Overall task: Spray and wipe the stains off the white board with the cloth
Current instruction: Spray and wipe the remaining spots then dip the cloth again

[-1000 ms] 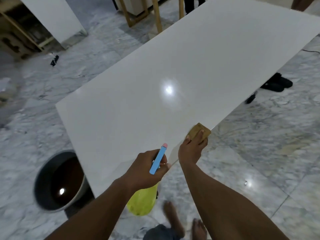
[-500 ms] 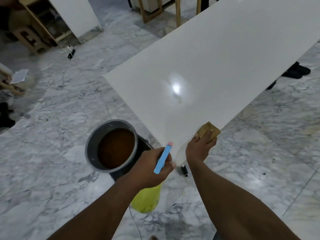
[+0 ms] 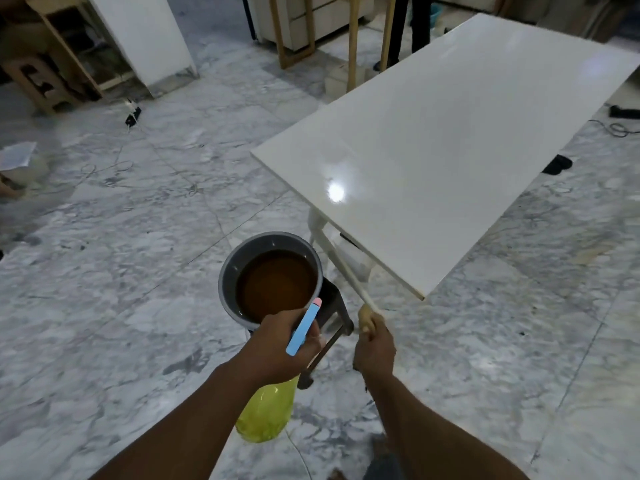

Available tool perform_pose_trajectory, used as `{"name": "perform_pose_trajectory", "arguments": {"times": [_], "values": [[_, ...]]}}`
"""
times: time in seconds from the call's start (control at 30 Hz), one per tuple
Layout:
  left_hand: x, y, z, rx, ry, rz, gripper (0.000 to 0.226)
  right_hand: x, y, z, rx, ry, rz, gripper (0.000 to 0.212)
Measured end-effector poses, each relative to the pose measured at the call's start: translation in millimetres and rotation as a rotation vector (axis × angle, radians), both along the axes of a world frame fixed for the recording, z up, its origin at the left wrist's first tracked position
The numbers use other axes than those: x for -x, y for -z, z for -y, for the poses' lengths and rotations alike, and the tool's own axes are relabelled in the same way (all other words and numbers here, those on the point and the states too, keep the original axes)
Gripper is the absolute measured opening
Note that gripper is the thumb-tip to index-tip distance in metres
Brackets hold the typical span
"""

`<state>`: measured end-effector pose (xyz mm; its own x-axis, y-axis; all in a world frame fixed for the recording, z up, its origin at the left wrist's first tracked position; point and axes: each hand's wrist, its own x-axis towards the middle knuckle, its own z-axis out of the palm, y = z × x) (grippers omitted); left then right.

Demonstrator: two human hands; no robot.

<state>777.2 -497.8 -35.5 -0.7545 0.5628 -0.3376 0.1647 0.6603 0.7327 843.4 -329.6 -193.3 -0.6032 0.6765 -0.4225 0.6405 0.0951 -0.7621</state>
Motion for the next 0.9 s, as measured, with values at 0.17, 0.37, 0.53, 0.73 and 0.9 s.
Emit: {"name": "perform_pose_trajectory", "arguments": {"times": [0.17, 0.37, 0.53, 0.73, 0.9], "values": [[16.1, -14.4, 16.1, -0.046, 0.064, -0.01, 0.015, 15.3, -46.9, 1.0, 0.756, 0.316, 0.01, 0.039], [57.7, -20.5, 38.7, -0.048, 0.114, 0.016, 0.015, 62.1, -88.4, -16.2, 1.087, 0.348, -0.235, 0.066], [121.4, -32.0, 76.0, -0.02, 0.11, -0.021, 0.02, 121.4, -102.6, 5.3, 1.09, 0.255, -0.272, 0.069], [236.5, -64.1, 138.0, 0.026, 0.059, -0.037, 0.021, 229.3, -130.2, 66.4, 1.073, 0.135, -0.185, 0.061], [294.6, -67.4, 159.6, 0.049, 0.094, -0.04, 0.024, 289.0, -150.7, 88.7, 1.112, 0.17, -0.271, 0.045]]}}
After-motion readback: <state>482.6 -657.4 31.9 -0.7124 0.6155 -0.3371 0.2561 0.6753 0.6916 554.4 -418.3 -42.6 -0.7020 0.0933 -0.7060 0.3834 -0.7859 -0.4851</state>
